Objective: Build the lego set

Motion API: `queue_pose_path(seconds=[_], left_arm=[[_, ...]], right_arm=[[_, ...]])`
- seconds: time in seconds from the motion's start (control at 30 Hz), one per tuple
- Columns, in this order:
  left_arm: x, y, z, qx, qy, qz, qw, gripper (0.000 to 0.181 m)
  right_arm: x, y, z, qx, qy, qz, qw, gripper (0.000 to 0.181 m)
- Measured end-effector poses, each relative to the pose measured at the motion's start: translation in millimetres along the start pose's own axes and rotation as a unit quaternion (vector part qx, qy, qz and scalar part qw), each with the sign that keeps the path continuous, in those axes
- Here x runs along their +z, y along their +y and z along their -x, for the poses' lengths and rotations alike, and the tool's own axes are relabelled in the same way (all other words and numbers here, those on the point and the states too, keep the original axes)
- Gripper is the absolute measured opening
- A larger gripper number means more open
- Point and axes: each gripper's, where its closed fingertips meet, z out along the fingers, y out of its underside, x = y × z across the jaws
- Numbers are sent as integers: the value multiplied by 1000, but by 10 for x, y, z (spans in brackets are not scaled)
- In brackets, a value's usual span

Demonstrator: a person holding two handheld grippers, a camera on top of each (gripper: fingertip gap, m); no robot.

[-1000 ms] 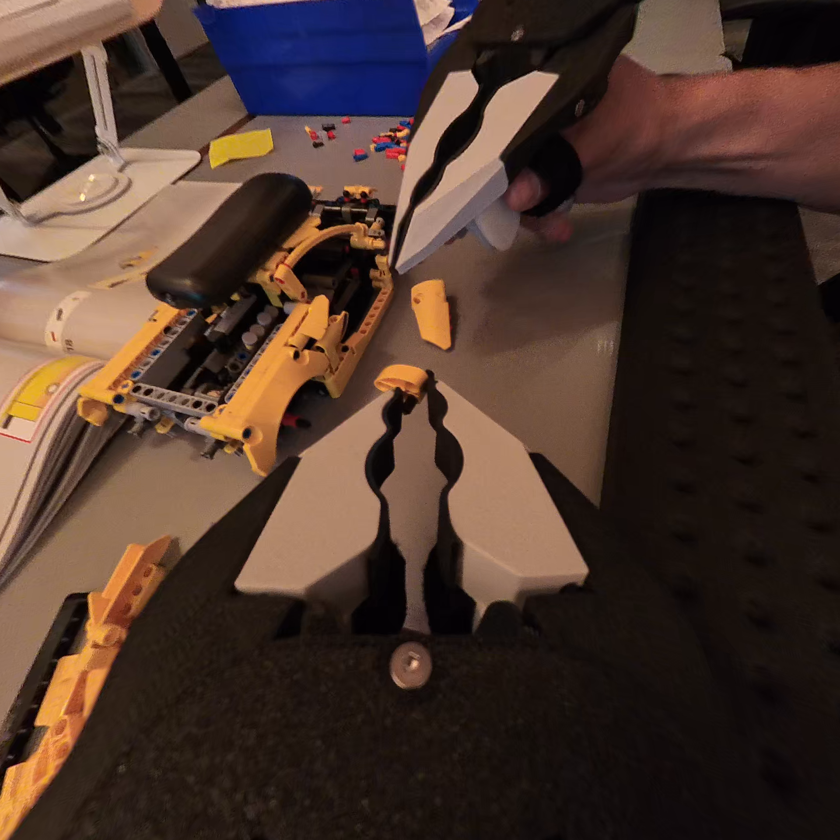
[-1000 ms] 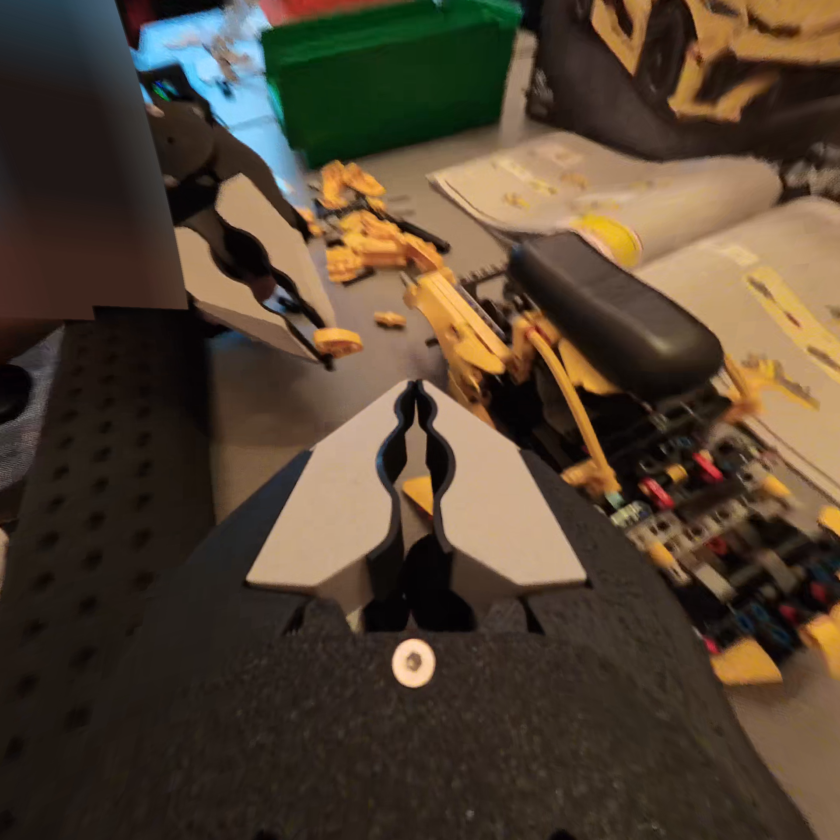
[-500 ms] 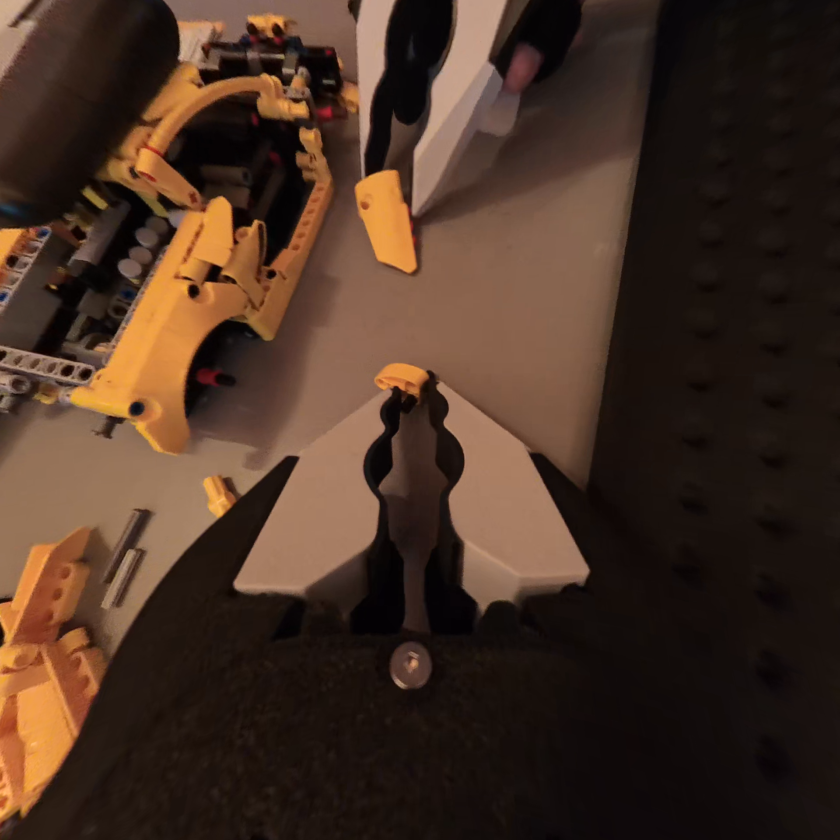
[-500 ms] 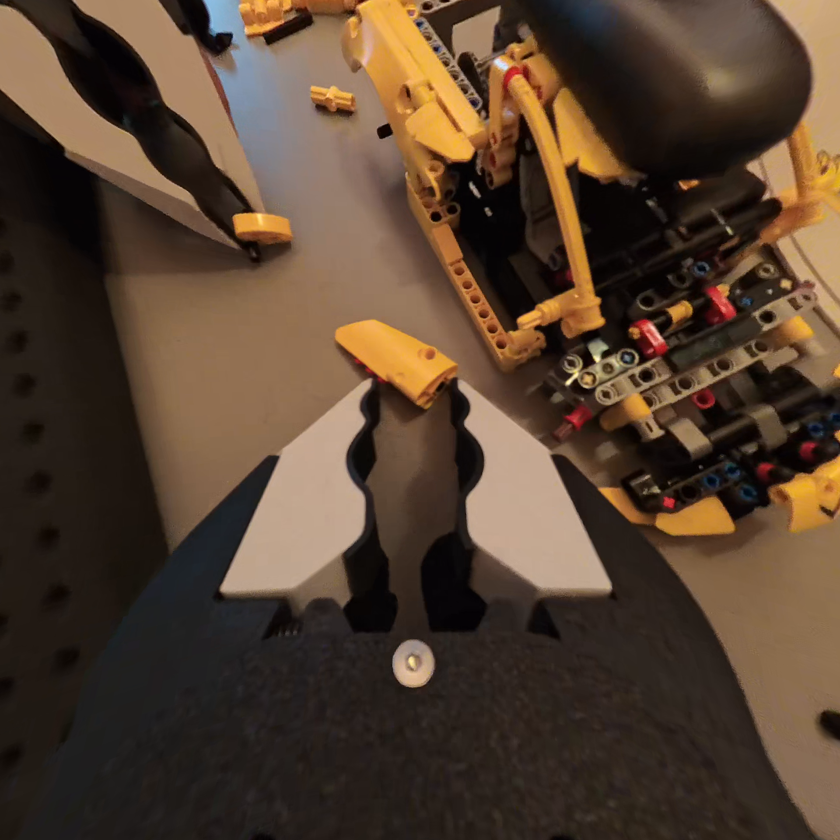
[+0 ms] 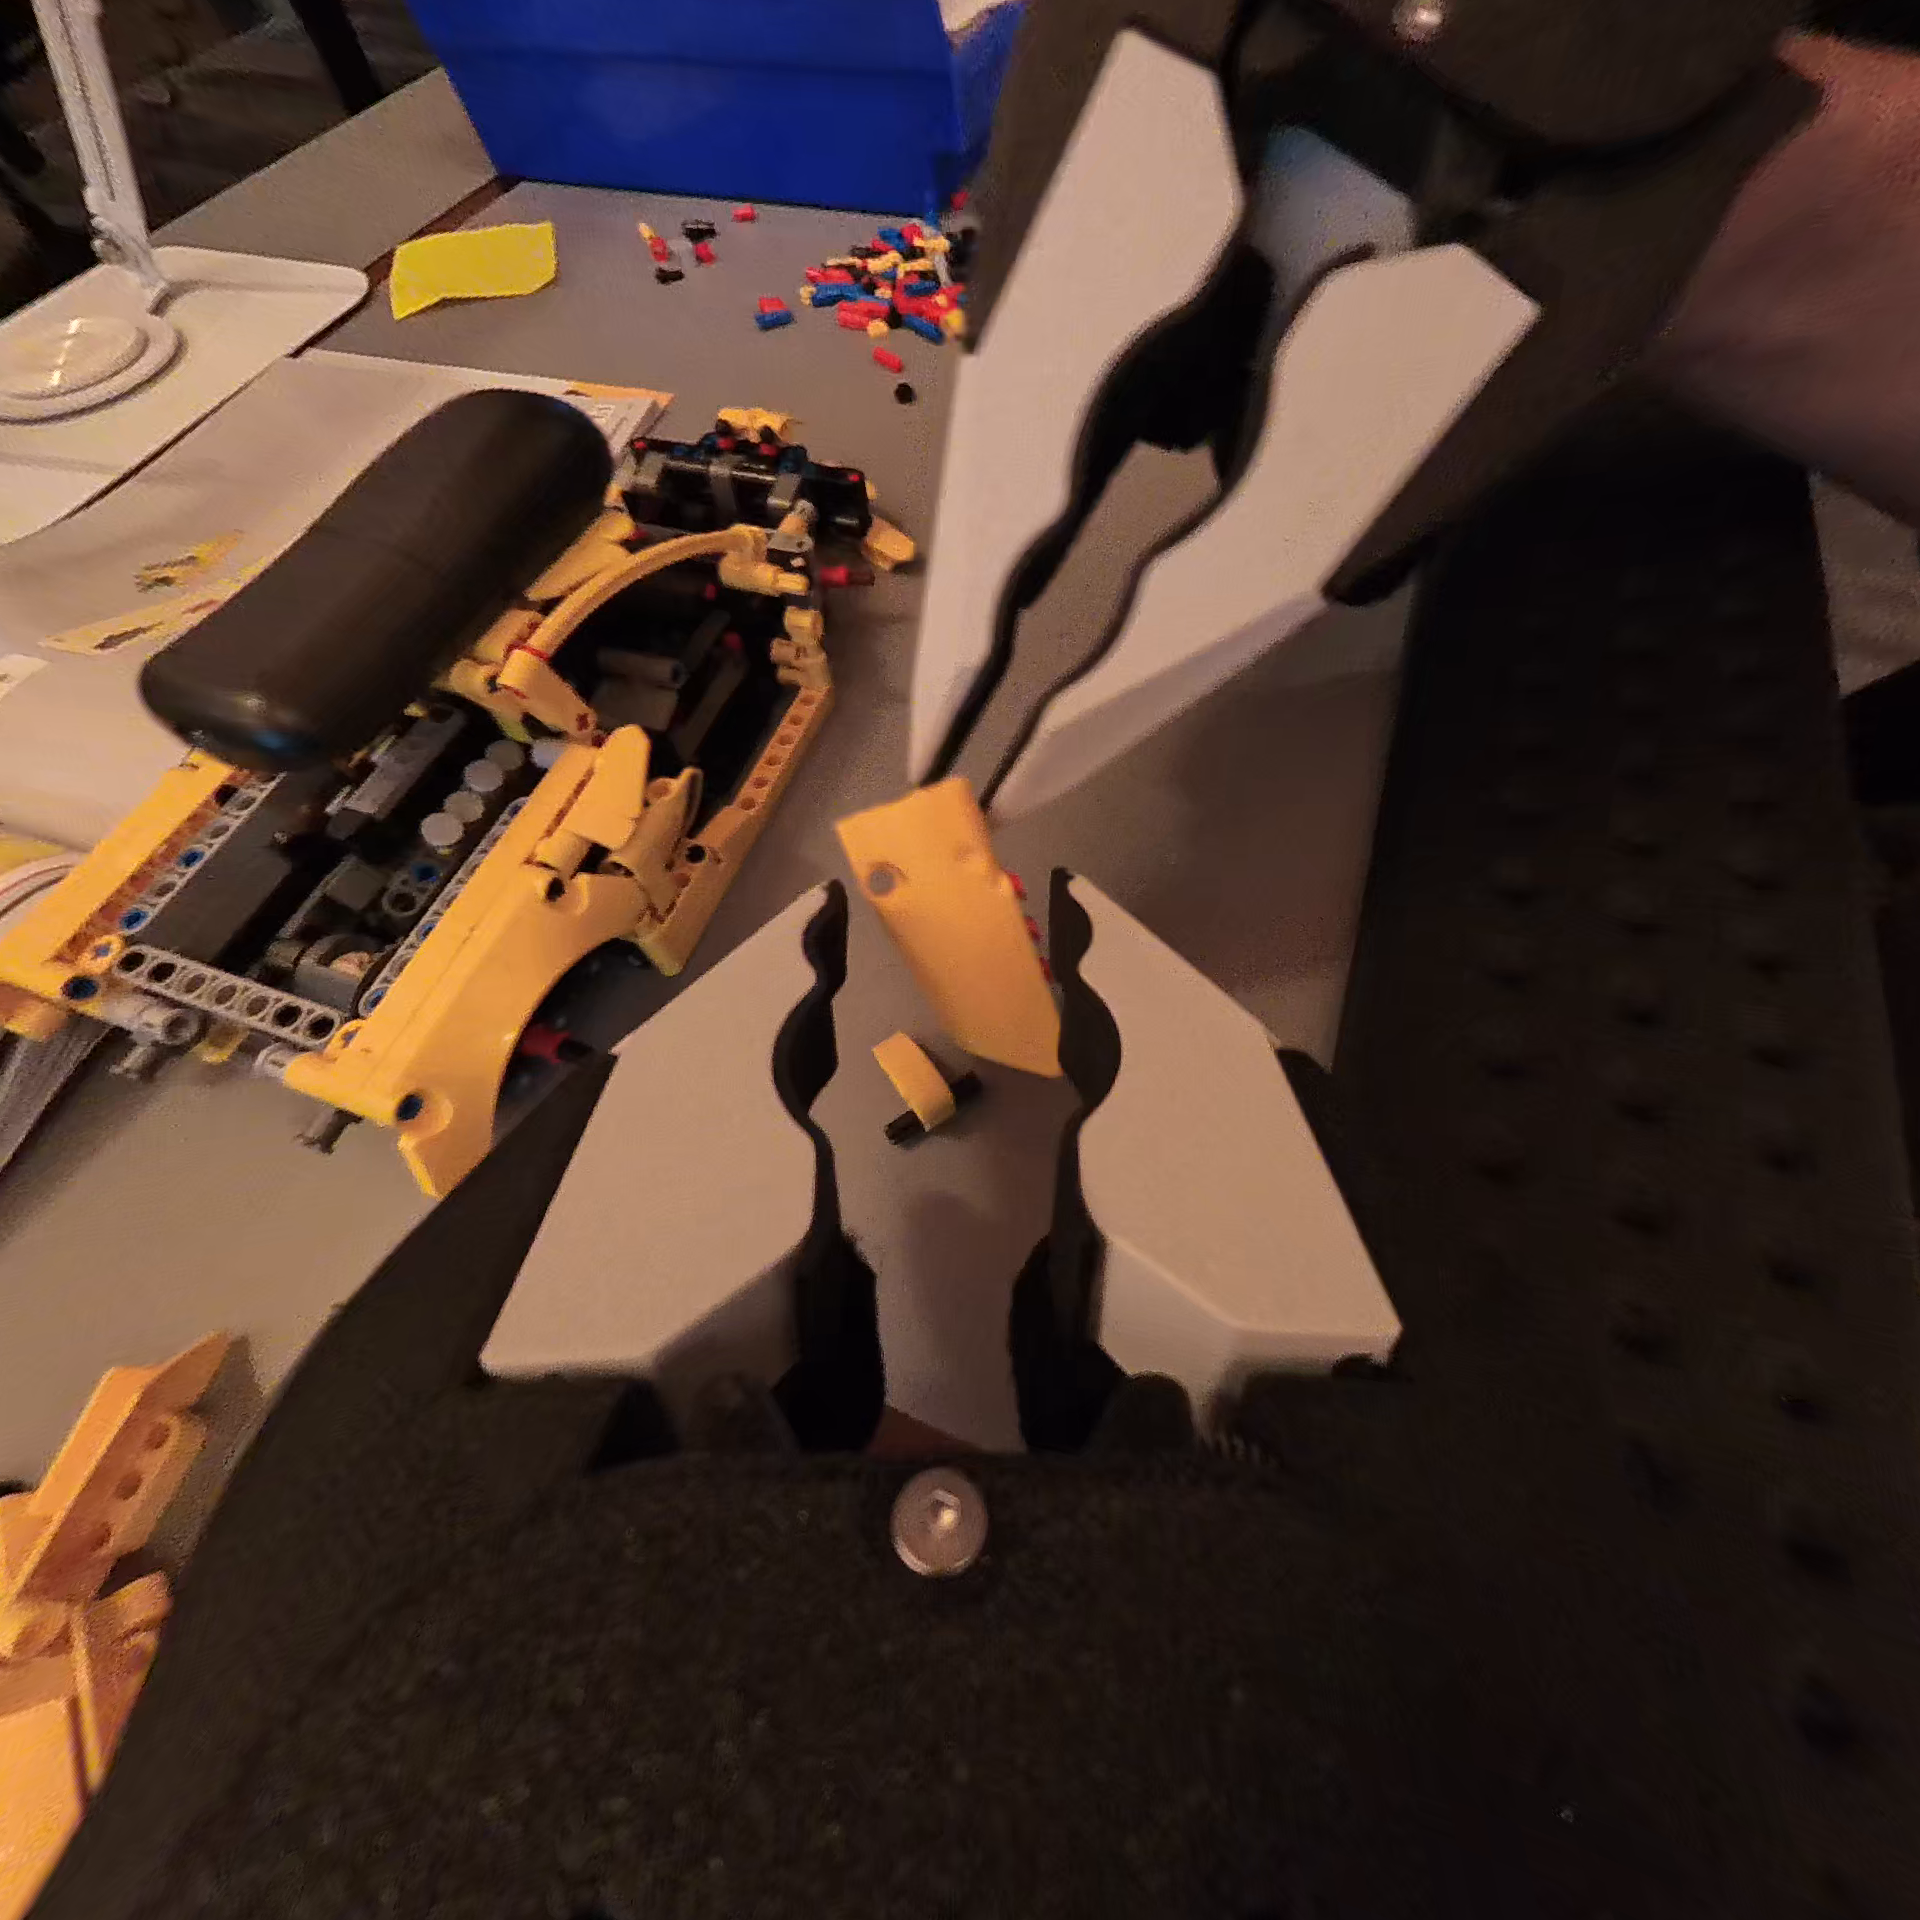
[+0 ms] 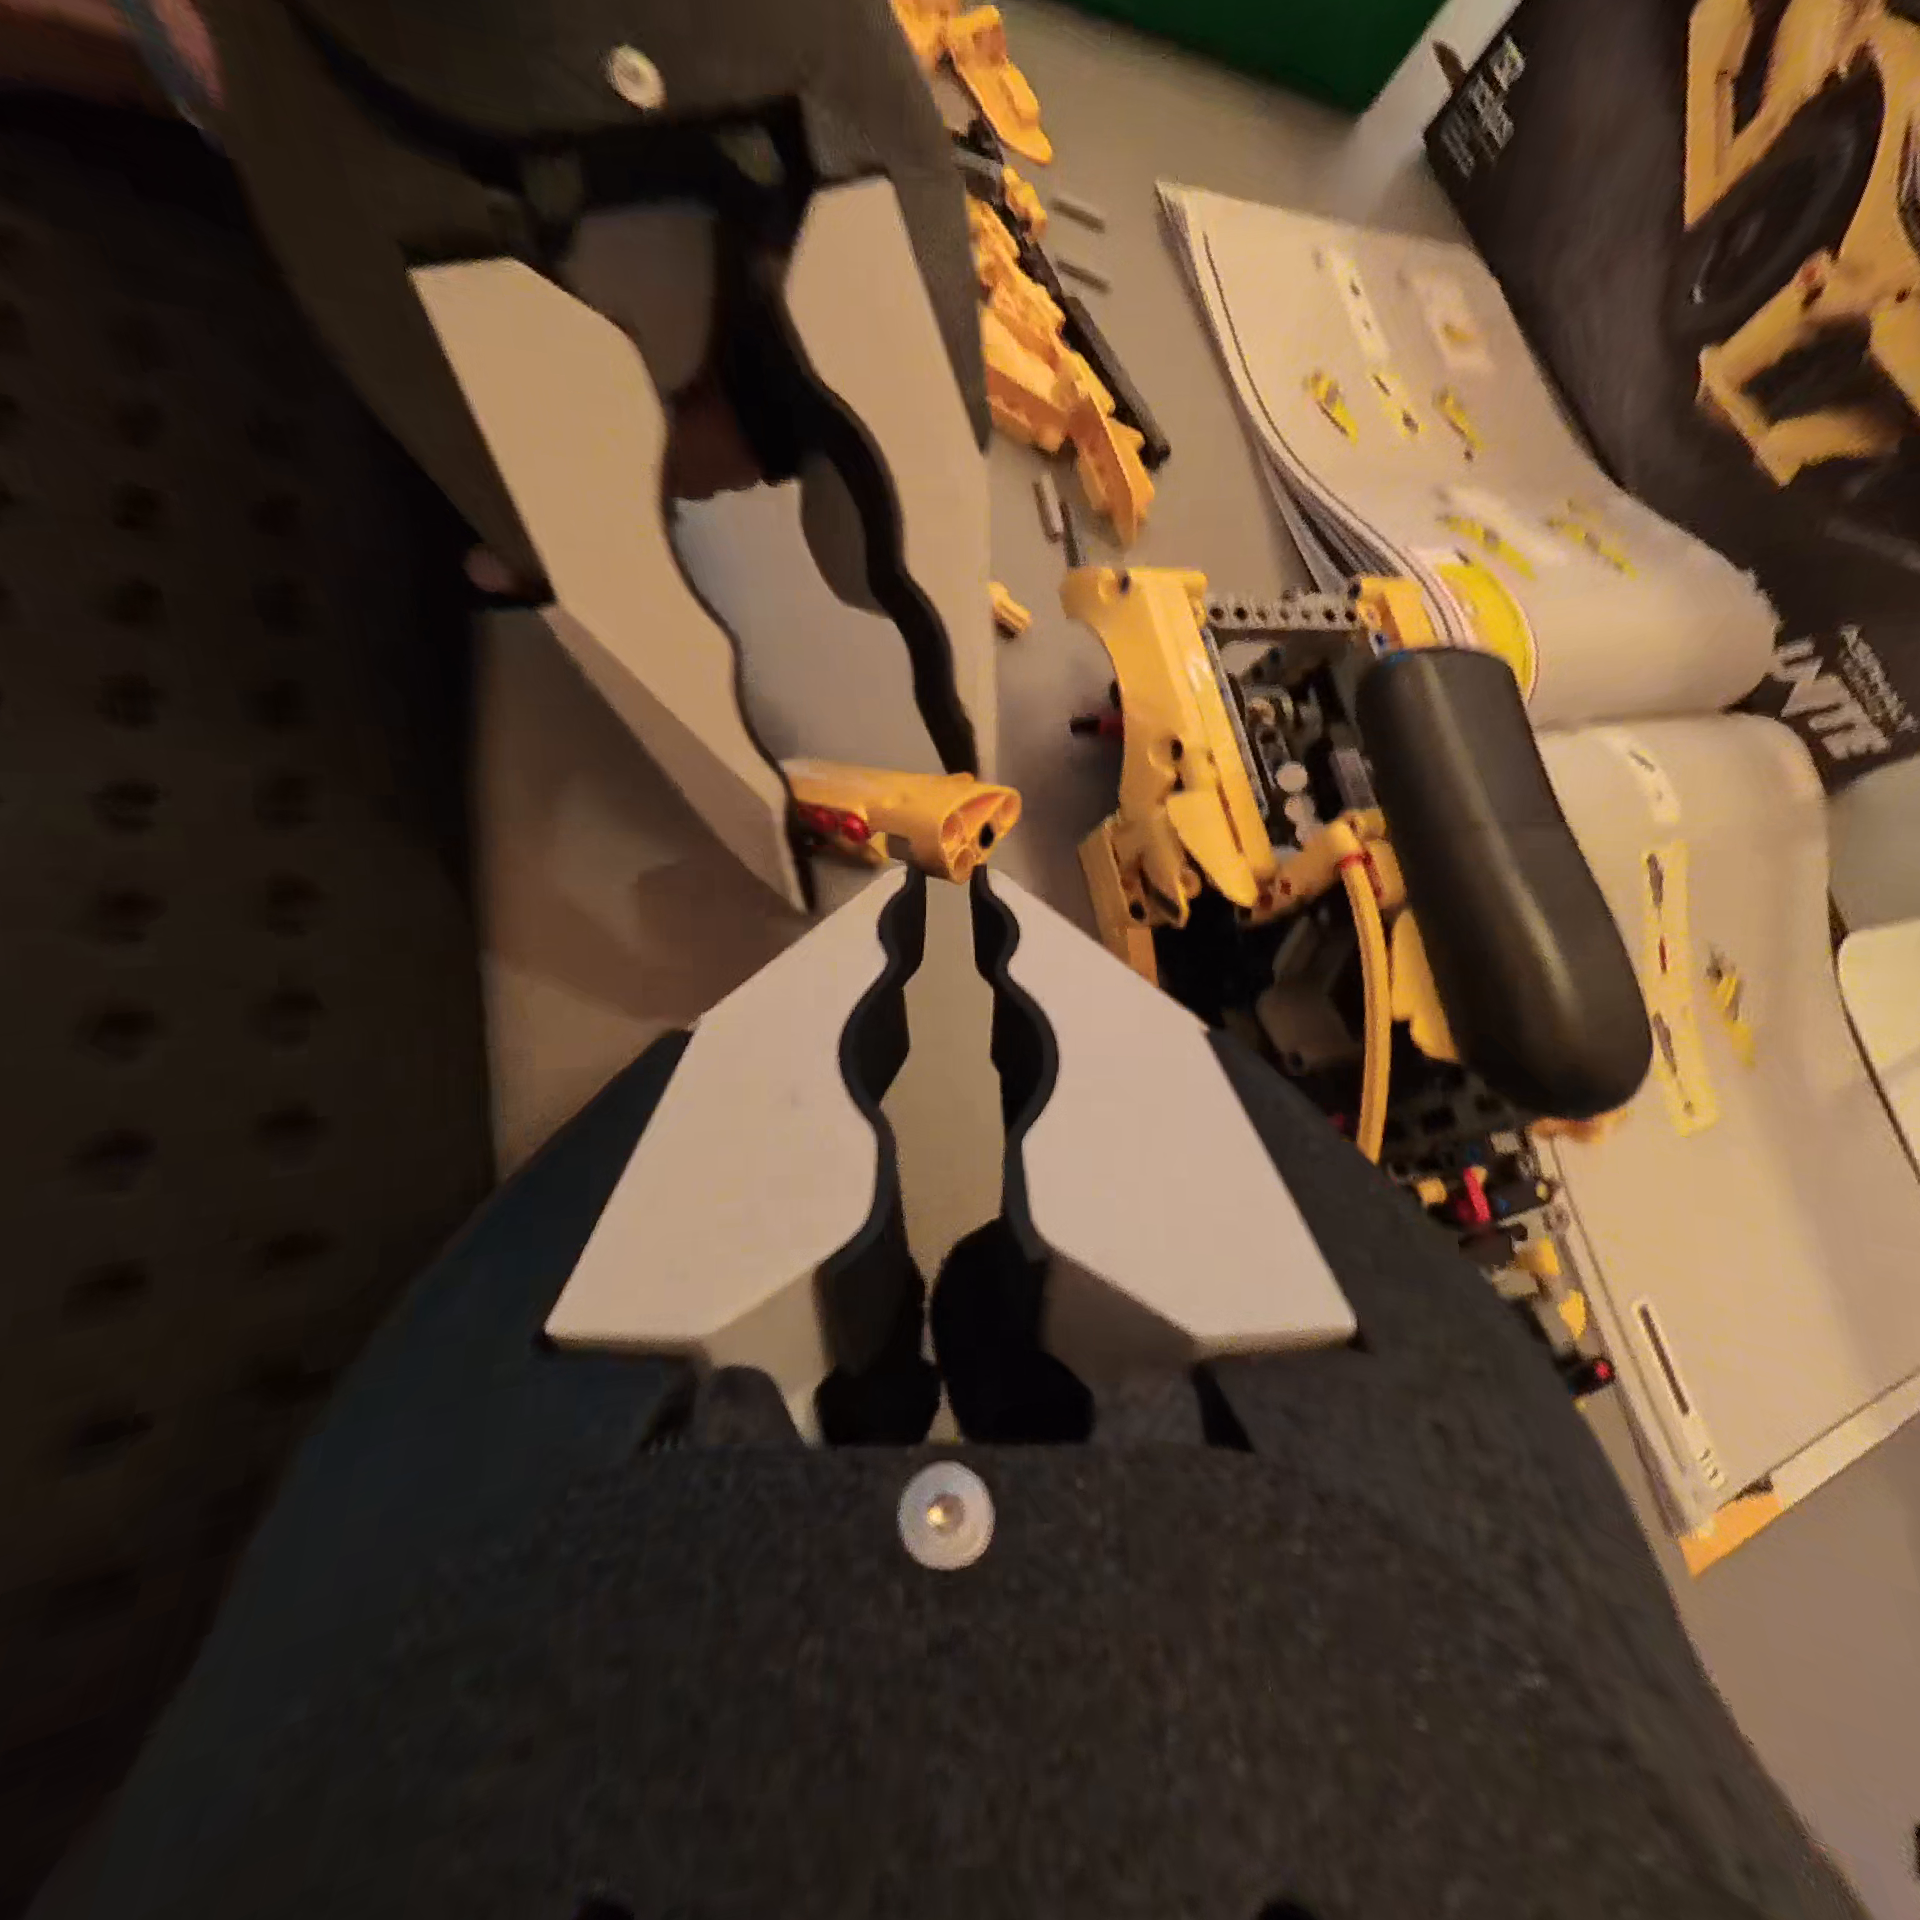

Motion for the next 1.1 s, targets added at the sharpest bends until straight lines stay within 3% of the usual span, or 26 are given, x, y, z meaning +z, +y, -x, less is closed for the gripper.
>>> queue_pose_path(seconds=[0.2, 0.27, 0.4, 0.47, 0.57, 0.63, 0.77, 0.87, 1.0, 1.1], left_arm=[[-109, -107, -18, -64, 39, -43, 996, 19], [-183, -222, -33, -108, 66, -79, 989, 19], [-296, -371, -73, -171, 121, -124, 970, 18], [-364, -464, -66, -193, 139, -153, 959, 18], [-460, -591, -55, -217, 161, -193, 943, 18], [-484, -632, 39, -209, 125, -214, 946, 18], [-492, -687, 142, -106, 12, -229, 968, 18], [-503, -725, 178, -11, -77, -227, 971, 17], [-493, -705, 221, 117, -186, -196, 956, 14], [-433, -631, 246, 162, -217, -162, 949, 15]], right_arm=[[-27, -163, -17, -45, 37, -20, 998, 0], [-42, -160, -55, -30, 44, -37, 998, 12], [-260, -395, -96, 57, 21, -158, 986, 13], [-415, -563, -106, 138, -27, -235, 962, 14], [-464, -655, -114, 239, -94, -278, 926, 20], [-457, -714, -132, 314, -126, -295, 894, 17], [-415, -904, -95, 442, -196, -324, 813, 30], [-349, -959, -96, 462, -191, -329, 801, 33], [-330, -969, -110, 471, -186, -321, 800, 17], [-280, -890, -103, 474, -186, -297, 808, 16]])
